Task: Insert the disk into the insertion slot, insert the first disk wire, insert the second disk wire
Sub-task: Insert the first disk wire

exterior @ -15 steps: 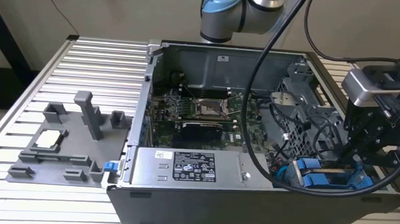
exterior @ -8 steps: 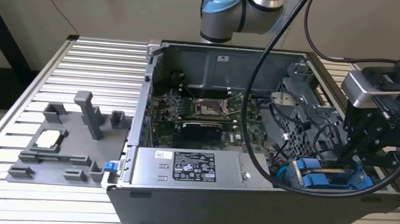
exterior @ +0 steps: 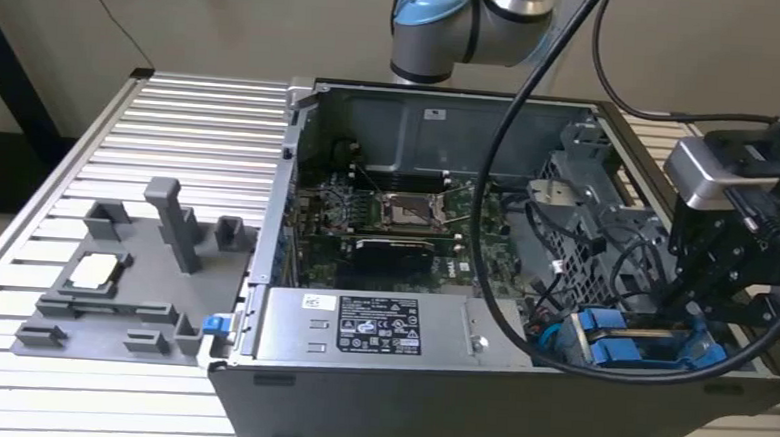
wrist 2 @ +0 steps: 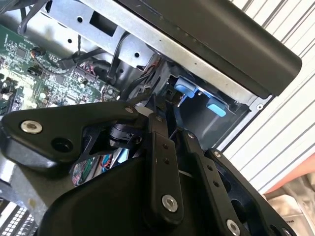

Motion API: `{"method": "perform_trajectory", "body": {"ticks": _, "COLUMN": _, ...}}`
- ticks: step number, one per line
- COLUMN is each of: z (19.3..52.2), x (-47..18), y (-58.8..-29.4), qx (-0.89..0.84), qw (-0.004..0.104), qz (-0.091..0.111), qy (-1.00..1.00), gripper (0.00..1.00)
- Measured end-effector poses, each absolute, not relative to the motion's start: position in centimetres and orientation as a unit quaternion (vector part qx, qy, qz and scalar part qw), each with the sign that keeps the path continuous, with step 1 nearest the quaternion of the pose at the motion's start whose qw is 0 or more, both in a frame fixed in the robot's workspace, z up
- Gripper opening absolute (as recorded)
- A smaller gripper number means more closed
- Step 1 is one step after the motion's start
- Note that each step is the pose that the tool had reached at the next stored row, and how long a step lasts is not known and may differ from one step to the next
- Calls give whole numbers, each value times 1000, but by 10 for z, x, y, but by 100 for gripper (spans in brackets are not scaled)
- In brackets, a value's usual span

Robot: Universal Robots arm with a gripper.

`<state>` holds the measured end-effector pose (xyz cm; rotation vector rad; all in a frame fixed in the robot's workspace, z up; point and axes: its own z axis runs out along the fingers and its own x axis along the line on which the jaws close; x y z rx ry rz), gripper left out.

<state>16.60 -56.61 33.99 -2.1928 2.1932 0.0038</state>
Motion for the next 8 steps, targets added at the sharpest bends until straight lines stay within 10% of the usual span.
{"method": "perform_trajectory", "body": {"ticks": 8, "z": 337, "x": 166, "y": -566, "qx": -708, "qw": 20, "qz": 1, "qy": 706, "gripper": 19}}
